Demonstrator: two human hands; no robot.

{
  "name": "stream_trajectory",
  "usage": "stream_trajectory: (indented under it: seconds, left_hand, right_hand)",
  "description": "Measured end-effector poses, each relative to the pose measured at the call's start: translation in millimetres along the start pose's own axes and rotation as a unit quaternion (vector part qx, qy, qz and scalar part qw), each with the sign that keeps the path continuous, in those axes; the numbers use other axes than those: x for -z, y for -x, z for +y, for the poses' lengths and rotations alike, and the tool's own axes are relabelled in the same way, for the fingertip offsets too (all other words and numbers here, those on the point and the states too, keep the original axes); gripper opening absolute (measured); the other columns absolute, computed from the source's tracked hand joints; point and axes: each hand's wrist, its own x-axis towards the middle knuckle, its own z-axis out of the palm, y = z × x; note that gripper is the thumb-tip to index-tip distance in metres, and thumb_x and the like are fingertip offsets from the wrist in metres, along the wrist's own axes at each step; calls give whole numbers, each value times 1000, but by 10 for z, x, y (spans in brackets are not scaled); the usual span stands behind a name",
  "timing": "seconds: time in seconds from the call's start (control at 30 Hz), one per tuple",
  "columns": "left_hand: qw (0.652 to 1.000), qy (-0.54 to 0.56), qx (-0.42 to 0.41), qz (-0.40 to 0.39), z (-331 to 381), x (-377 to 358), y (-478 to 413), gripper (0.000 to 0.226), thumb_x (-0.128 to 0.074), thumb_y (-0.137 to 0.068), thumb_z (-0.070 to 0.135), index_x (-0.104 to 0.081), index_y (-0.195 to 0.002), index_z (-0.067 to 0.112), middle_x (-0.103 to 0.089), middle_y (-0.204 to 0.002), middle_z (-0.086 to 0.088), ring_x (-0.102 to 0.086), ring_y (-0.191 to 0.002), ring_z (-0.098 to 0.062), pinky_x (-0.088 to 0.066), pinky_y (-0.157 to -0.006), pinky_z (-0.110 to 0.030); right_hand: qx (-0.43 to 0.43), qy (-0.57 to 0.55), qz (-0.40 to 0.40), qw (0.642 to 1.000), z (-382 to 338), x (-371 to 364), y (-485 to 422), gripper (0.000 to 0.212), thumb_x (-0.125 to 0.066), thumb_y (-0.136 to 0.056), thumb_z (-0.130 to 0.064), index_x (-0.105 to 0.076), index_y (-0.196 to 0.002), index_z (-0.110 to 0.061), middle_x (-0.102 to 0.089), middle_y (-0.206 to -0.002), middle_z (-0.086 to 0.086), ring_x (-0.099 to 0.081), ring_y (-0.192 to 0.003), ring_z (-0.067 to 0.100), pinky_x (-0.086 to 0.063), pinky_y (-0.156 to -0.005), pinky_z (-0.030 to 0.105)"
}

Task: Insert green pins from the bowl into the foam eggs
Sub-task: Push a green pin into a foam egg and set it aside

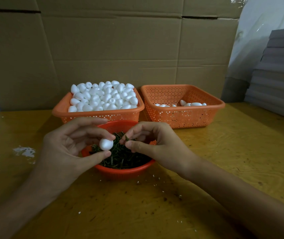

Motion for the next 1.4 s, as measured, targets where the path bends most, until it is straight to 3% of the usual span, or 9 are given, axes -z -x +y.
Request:
stream_trajectory:
  seconds: [0.5,0.77,1.1,1.4]
  left_hand:
    - [1000,-4,-12,-8,-7,2,0,61,-85,-67,0,-69,-123,18,-81,-102,-3,-77,-103,-22,-60,-93,-28]
    - [1000,-17,0,-4,5,-10,6,42,-88,-63,4,-76,-103,10,-81,-101,-3,-77,-100,-22,-61,-89,-27]
    - [999,-32,18,5,15,-12,8,41,-90,-60,3,-77,-98,10,-81,-98,-3,-77,-94,-22,-64,-82,-36]
    - [999,-18,34,18,18,12,0,39,-90,-60,16,-81,-97,19,-79,-100,-6,-76,-90,-22,-63,-77,-29]
  right_hand:
    - [-1,2,-1,1000,-3,10,-5,16,-74,-92,-1,-72,-108,3,-77,-101,14,-69,-85,8,-57,-83,26]
    - [-1,-4,-9,1000,16,20,-13,14,-75,-92,-1,-75,-106,-2,-74,-84,-8,-67,-77,1,-52,-75,16]
    - [-5,3,-9,1000,0,29,-1,15,-75,-92,-2,-76,-107,0,-74,-87,0,-66,-80,0,-51,-76,15]
    - [-5,20,-12,1000,-5,35,-7,15,-77,-91,-5,-77,-106,-4,-75,-87,-8,-67,-80,-4,-50,-77,13]
